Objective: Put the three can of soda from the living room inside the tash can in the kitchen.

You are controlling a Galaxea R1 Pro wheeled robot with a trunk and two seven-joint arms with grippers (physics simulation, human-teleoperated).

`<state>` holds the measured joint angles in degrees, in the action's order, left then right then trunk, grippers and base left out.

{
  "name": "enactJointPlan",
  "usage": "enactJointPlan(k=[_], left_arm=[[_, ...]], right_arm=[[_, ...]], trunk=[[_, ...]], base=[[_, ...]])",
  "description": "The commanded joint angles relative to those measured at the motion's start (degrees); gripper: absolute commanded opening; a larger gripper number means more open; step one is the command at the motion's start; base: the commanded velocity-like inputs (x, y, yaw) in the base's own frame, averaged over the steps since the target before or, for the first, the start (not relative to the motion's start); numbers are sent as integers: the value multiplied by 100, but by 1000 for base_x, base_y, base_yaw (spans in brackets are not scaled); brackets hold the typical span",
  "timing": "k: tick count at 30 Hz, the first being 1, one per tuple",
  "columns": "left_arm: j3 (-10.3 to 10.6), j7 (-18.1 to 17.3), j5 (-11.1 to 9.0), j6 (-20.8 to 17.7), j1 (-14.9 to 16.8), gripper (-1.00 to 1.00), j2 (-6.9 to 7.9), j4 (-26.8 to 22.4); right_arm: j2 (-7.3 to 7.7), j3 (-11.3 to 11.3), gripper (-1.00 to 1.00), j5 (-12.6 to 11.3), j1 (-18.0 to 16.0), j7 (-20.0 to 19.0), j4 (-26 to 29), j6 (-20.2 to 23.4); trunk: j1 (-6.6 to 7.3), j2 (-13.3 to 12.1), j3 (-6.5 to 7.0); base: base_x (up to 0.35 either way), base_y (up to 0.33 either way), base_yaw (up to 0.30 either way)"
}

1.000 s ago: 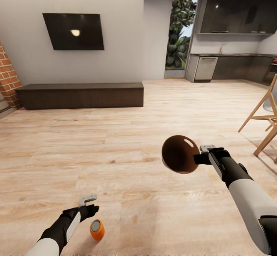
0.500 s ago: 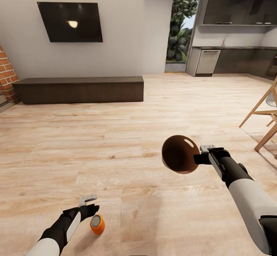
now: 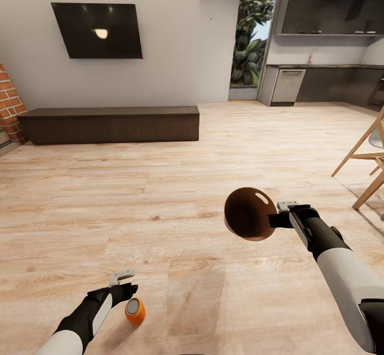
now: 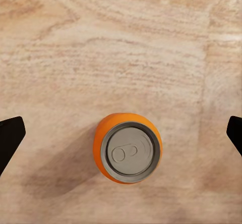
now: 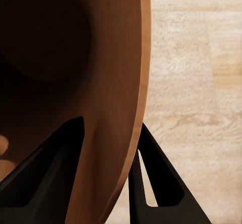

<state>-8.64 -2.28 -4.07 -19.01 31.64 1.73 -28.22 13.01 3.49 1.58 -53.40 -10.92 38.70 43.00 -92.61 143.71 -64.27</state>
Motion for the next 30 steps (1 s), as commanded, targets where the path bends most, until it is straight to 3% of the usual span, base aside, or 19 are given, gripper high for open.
enactJointPlan(k=[1,30], left_arm=[[1,0,1,1,0,100,-1,1],[11,3,2,2,0,100,-31,1]], right_arm=[[-1,-6,-100,-61,-3,-6,6,3],[11,-21,-100,-66,-255,-6,40,-8]], trunk=[[1,1,1],[1,1,1]], base=[[0,0,0],[13,0,0]])
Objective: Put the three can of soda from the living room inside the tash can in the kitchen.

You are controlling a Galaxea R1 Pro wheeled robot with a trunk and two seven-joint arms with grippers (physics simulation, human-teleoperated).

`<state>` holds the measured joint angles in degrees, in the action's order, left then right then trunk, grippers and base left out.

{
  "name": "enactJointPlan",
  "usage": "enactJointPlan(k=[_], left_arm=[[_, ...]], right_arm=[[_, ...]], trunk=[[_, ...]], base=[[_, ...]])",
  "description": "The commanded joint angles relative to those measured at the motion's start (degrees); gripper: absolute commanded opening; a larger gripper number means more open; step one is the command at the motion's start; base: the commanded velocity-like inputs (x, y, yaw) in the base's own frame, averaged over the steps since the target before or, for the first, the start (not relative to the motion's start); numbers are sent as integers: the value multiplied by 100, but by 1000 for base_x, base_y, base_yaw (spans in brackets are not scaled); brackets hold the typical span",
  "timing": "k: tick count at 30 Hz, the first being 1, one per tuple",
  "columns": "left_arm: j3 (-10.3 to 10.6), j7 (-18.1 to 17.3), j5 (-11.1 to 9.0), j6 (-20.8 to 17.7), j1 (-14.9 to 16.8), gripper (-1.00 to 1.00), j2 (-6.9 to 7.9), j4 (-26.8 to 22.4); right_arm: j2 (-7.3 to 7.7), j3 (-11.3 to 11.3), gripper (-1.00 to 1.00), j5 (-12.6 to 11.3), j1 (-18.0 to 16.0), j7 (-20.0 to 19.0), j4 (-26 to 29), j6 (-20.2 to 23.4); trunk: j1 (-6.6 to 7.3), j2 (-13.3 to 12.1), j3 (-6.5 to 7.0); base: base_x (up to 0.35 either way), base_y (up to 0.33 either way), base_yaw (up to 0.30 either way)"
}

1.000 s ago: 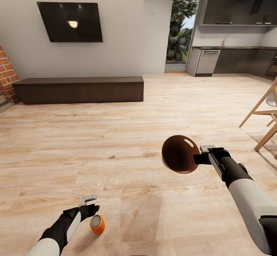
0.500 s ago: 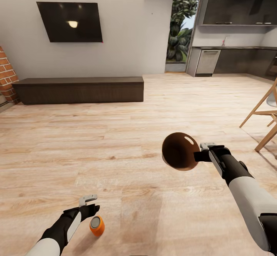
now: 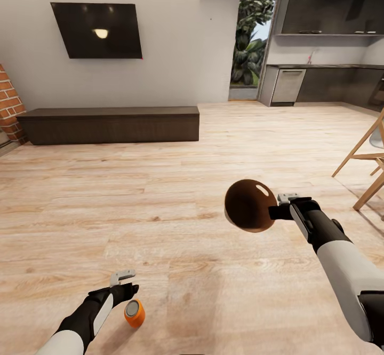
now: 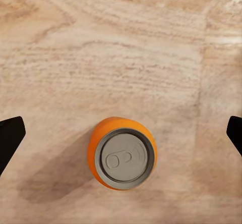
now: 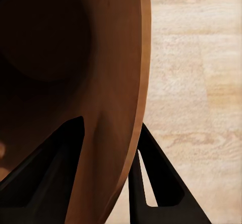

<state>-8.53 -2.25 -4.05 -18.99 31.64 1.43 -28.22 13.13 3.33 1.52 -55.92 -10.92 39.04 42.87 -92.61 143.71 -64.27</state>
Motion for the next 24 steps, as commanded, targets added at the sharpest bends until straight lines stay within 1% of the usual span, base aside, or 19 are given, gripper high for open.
enactJointPlan(k=[1,13,24], left_arm=[[0,1,0,1,0,100,-1,1],[0,-1,0,1,0,100,-2,1],[0,-3,8,-5,0,100,-2,1]], right_arm=[[1,-6,-100,-61,-22,-7,4,6],[-10,1,-100,-58,-242,-7,-1,49],[-6,1,-100,-55,-391,-14,-5,87]], trunk=[[1,1,1],[1,1,1],[-28,15,-243]], base=[[0,0,0],[0,0,0],[0,0,0]])
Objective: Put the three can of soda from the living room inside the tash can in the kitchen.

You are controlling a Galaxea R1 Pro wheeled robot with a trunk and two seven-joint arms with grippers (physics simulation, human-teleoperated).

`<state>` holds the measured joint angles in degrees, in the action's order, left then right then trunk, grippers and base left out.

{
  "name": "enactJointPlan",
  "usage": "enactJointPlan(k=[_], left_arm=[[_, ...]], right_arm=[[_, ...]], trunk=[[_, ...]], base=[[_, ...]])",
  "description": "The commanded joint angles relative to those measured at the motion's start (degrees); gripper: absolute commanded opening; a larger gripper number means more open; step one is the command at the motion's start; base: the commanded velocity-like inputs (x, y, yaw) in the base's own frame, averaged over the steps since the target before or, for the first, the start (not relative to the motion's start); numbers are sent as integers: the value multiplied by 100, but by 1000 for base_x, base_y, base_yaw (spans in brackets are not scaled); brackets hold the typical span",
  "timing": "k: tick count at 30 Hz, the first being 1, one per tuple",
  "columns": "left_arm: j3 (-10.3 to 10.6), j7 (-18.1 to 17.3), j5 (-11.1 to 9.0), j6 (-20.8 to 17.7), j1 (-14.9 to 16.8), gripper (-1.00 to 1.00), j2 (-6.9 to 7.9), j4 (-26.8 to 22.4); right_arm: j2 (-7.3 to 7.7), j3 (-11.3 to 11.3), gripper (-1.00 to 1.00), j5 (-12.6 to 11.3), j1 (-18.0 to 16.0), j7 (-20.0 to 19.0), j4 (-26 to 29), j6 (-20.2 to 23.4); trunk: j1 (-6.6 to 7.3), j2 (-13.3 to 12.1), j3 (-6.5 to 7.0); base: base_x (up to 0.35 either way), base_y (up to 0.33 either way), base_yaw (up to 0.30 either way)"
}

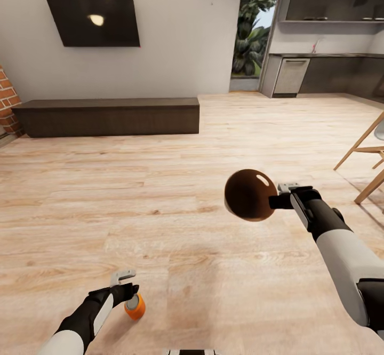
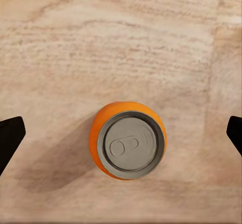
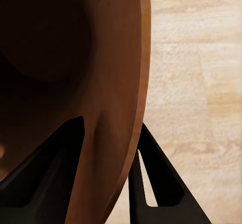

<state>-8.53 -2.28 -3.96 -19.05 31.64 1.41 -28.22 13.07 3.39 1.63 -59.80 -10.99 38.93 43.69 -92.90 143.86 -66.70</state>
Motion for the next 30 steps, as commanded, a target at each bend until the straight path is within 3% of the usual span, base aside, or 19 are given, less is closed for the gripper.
enactJointPlan(k=[1,10,30], left_arm=[[0,0,0,2,0,100,0,0],[0,0,-4,6,0,100,0,0],[0,0,7,0,0,100,0,0]], right_arm=[[0,-5,-100,-67,-6,-7,6,5],[1,88,-100,-64,-14,-5,1,8],[3,216,-100,-58,-14,-8,10,16]], trunk=[[-1,2,-22],[-25,14,-221],[-25,14,-221]], base=[[0,0,0],[0,0,0],[0,-15,0]])
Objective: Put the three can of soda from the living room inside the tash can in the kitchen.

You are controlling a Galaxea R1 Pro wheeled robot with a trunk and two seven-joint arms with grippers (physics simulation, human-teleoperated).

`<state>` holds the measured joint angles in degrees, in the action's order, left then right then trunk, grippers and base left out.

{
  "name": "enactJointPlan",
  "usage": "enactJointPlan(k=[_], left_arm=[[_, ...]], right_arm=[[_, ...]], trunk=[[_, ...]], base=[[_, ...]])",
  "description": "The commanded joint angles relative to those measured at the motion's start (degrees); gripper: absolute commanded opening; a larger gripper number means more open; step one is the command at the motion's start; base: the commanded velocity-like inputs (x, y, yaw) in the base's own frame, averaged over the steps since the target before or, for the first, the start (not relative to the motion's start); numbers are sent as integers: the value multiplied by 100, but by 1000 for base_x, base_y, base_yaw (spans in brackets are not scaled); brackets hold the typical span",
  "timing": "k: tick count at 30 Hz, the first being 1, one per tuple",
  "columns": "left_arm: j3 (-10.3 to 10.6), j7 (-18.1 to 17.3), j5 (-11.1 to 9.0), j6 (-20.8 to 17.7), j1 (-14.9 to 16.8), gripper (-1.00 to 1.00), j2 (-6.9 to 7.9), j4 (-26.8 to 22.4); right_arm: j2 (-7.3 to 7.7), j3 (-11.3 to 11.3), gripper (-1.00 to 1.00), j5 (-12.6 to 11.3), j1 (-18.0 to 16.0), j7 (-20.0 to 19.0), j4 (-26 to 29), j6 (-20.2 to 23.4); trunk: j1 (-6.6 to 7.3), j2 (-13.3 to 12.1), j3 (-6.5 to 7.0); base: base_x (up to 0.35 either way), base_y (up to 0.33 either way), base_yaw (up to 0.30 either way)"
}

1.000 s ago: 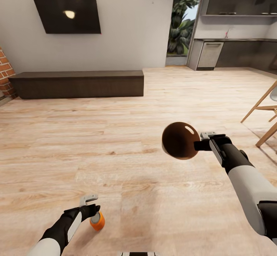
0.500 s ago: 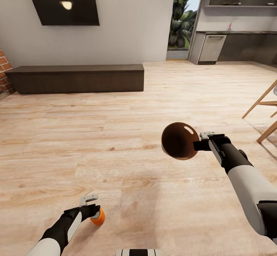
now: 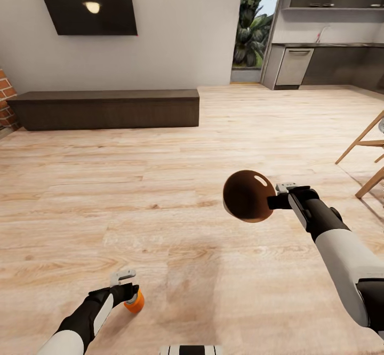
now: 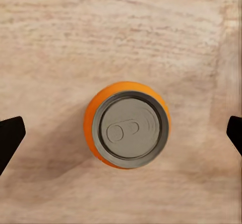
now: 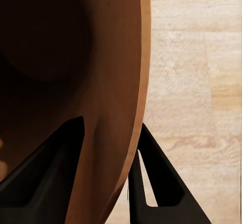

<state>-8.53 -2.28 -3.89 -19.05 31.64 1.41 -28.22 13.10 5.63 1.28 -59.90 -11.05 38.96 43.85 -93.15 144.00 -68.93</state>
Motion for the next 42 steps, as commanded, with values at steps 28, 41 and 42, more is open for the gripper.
enactJointPlan(k=[28,41,42], left_arm=[[0,0,-24,7,0,100,0,0],[0,0,-39,-2,0,100,0,-8],[0,0,-40,-2,0,100,0,-8]], right_arm=[[-9,205,-100,-23,-4,6,-2,3],[-18,219,-100,-66,-4,403,-2,1],[-18,219,-100,-66,-4,404,-2,1]], trunk=[[1,1,1],[1,1,1],[1,1,1]], base=[[10,-73,0],[-10,36,0],[-5,23,0]])
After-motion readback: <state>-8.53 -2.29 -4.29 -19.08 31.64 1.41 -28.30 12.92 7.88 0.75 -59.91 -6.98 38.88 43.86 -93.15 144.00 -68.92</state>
